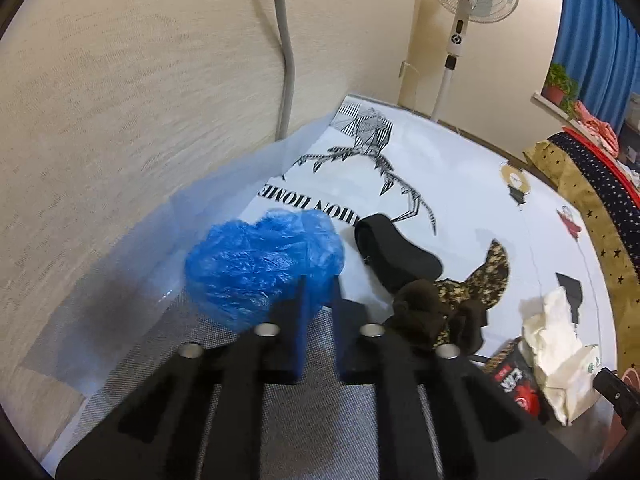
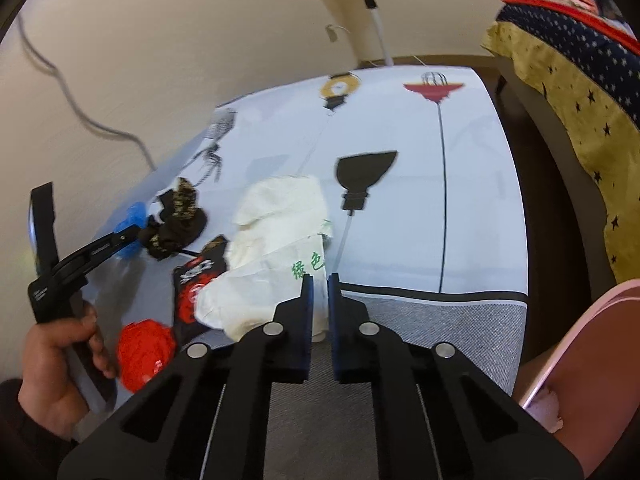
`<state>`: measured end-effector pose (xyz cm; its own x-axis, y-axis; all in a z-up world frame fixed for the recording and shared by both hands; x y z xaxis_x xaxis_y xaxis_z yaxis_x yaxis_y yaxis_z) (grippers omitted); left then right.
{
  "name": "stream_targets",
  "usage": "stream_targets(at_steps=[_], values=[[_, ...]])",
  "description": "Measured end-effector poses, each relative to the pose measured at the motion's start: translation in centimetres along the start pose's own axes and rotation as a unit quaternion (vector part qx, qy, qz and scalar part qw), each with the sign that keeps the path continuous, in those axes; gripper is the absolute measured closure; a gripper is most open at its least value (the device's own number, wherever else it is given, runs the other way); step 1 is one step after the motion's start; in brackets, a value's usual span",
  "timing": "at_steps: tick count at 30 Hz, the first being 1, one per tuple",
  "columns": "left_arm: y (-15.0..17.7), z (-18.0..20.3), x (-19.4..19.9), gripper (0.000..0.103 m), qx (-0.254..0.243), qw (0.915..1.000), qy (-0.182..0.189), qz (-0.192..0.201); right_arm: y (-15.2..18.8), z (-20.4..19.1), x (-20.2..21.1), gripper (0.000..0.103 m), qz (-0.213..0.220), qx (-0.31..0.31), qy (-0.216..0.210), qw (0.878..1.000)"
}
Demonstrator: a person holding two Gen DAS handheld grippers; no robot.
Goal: Collect trash
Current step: 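Grasp the white napkin with the right tool while the left tool grasps the blue plastic bag, then carry the napkin and blue bag over the pink bin and open both tools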
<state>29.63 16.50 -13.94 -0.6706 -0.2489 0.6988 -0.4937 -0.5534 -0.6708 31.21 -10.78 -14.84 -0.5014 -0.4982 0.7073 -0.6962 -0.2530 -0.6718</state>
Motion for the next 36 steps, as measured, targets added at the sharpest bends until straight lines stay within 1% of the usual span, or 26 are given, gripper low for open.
stream_targets(at_steps=[4,9,14,19,28,36], values=[[-0.6,0.7,1.9,0.102,-0.008,0.9997,0.018,0.014,-0.5,-0.9,1.9,0.100,0.015,0.013,-0.003,1.000],[-1.0,1.5,4.7,0.102,-0.011,0.9984,0.049,0.028,-0.9,-1.9,4.7,0.101,0.033,0.027,0.003,0.999],[-1.3,1.9,7.6,0.103,-0.009,0.9959,0.083,0.037,-1.1,-2.7,8.1,0.101,0.053,0.038,0.023,0.998],[-1.1,2.3,10.8,0.103,-0.015,0.9933,0.105,0.046,-0.8,-3.3,11.3,0.101,0.069,0.043,0.034,0.996],[1.6,4.9,16.3,0.103,-0.054,0.9857,0.151,0.052,0.1,-4.6,17.0,0.101,0.095,0.053,0.058,0.992],[4.0,7.2,20.5,0.103,-0.078,0.9770,0.190,0.058,0.9,-4.4,22.0,0.101,0.114,0.039,0.091,0.989]])
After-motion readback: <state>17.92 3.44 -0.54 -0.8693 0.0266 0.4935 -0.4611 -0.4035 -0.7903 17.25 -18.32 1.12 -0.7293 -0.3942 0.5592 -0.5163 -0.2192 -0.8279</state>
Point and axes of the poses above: each gripper's, at about its wrist camera, not at the fingertips, and x roughly against the way its jaws point, z to its right, y to its underside, the point moved 10 cm from there along -x, roughly the way its jaws point, and after that the axes turned 11 degrees about x, right-handed, at the moved point
